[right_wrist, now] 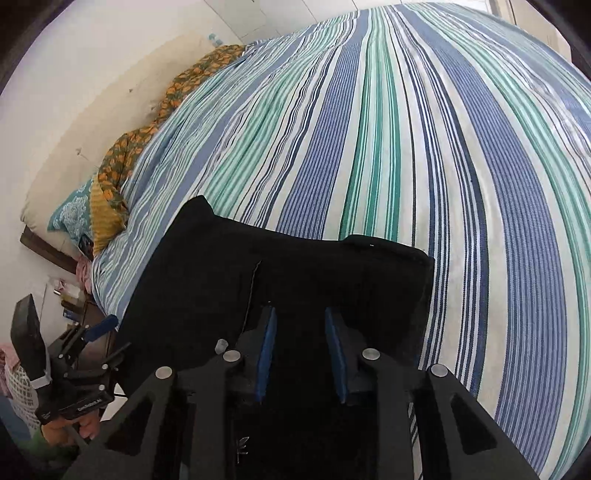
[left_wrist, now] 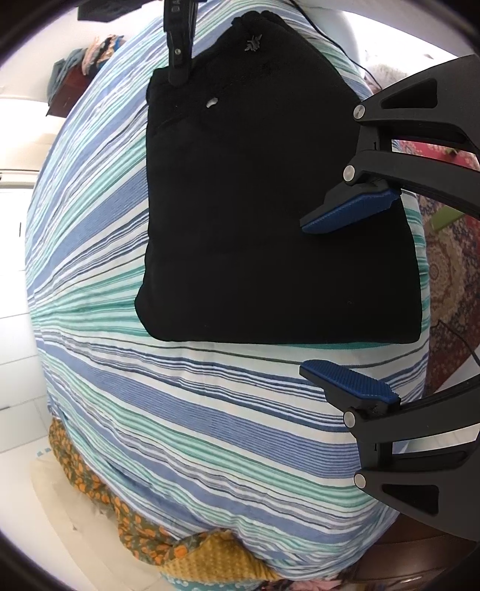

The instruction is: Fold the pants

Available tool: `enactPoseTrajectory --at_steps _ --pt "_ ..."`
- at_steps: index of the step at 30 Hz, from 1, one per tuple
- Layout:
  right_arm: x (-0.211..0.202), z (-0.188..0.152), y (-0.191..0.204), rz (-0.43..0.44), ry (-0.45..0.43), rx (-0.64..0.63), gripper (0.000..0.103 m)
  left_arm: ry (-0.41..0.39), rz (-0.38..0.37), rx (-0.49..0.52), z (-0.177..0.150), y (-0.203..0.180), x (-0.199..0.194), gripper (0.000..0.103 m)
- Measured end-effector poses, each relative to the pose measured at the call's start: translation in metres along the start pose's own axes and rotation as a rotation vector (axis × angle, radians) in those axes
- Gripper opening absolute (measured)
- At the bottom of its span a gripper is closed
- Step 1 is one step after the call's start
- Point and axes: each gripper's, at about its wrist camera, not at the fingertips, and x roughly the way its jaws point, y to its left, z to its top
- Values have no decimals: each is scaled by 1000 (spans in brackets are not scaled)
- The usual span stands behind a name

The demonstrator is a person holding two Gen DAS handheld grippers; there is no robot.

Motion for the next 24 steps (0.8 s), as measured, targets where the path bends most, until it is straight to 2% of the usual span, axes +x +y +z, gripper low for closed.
enactPoseTrajectory --at_steps 3,6,8,10,12,16,20,24 --pt "-36 -11 16 -28 -47 -78 29 8 -15 -19 -1 2 1 73" --pt "-71 -38 41 23 -95 -161 29 11 -32 -29 -3 2 1 73" --pt "-69 -62 51 17 -71 -191 29 17 -44 -34 -5 1 4 74" --pt "-48 -86 49 -48 1 -198 29 31 -58 -36 -8 0 7 75" --pt "-42 -101 39 -56 -17 -167 29 26 -63 -42 -10 0 6 76" --pt "-42 -99 32 -43 -47 -105 29 32 -87 -77 -14 4 9 78" --pt "-41 -100 30 -48 -48 -102 29 39 -113 -120 -19 10 12 83" --pt "-43 -99 33 -63 -39 -106 29 47 -134 -141 -22 12 12 84"
